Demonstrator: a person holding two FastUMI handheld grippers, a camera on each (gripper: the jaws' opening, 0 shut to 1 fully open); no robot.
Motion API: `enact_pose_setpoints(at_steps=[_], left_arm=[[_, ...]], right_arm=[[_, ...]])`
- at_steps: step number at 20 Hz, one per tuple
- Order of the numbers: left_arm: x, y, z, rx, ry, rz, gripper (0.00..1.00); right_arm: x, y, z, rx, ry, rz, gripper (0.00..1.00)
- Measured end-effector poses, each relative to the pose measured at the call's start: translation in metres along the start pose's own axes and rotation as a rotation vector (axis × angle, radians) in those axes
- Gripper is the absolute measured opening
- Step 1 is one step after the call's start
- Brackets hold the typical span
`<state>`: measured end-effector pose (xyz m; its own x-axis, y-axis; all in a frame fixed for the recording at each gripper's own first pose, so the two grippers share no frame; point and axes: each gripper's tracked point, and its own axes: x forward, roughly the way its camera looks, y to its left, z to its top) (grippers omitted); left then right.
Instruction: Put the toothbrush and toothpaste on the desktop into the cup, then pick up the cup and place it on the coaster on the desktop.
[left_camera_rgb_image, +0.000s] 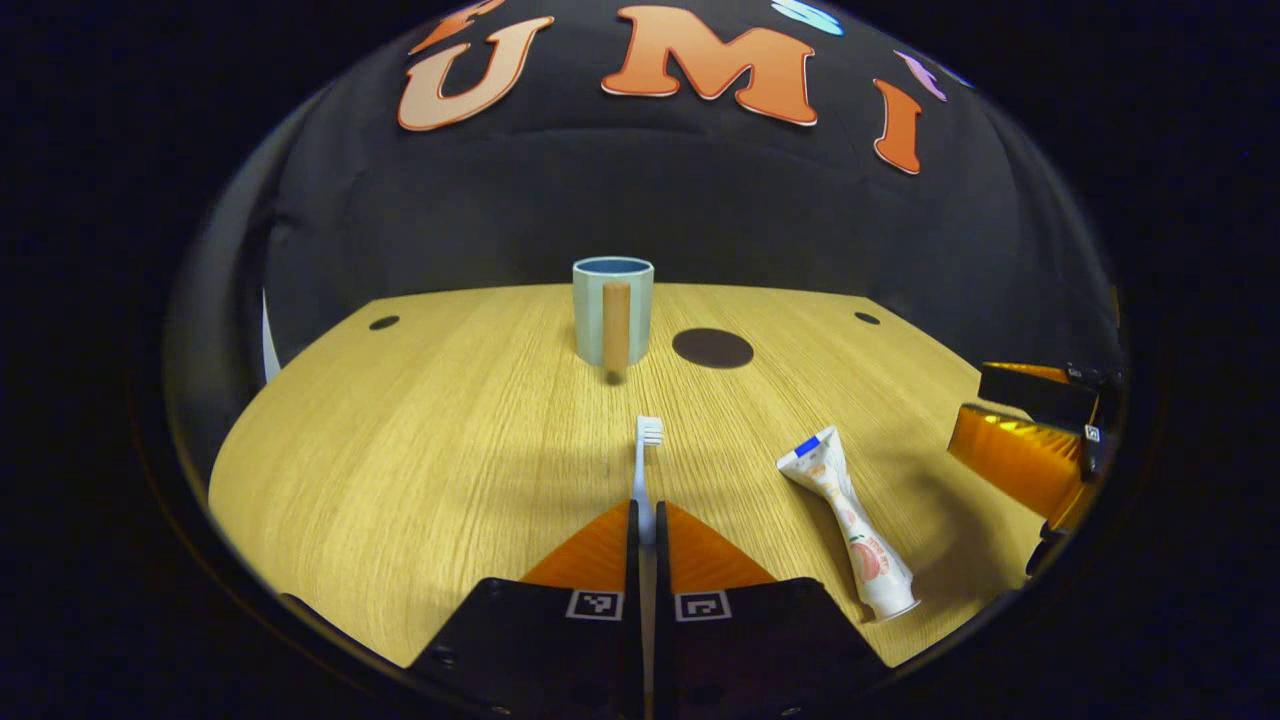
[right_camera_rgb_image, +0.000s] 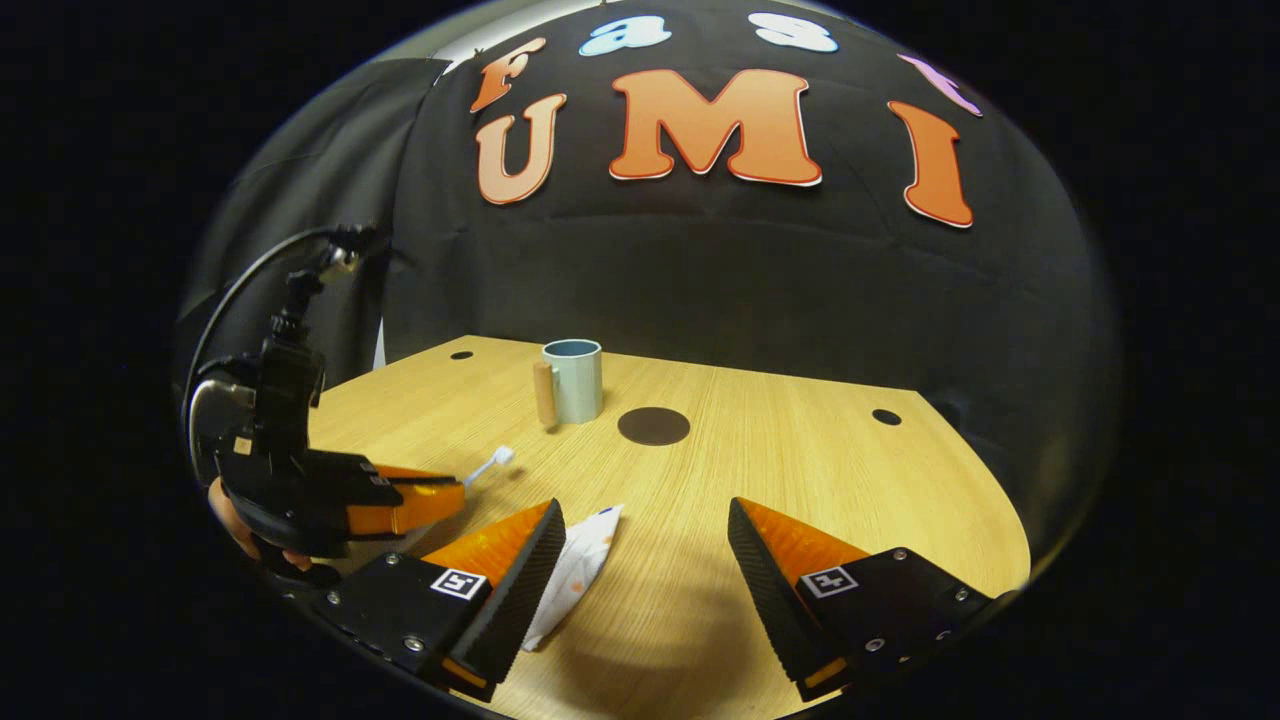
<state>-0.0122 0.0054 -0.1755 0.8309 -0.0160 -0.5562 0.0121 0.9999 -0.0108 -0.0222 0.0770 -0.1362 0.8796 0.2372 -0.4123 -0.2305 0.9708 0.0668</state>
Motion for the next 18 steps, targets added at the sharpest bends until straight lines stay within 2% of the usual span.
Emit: enact_pose_setpoints(at_steps=[6,10,15,17,18], left_arm=[[-0.021,0.014,0.047,-0.013,-0.202,0.048,0.04],[-0.027,0.024,0.062,-0.037,-0.273,0.067,0.04],[-0.029,0.044,0.088,-0.06,-0.352,0.077,0.04],[-0.03,0.044,0.102,-0.069,-0.391,0.065,0.04],[-0.029,0.044,0.106,-0.071,-0.405,0.061,0.04]], right_arm=[[0.02,0.026,-0.024,-0.01,0.086,0.045,0.96],[0.035,0.041,-0.041,0.013,0.171,0.068,0.91],[0.05,0.056,-0.064,-0.006,0.262,0.067,0.9],[0.053,0.063,-0.074,-0.014,0.317,0.08,0.8],[0.057,0.063,-0.067,-0.011,0.293,0.075,0.83]])
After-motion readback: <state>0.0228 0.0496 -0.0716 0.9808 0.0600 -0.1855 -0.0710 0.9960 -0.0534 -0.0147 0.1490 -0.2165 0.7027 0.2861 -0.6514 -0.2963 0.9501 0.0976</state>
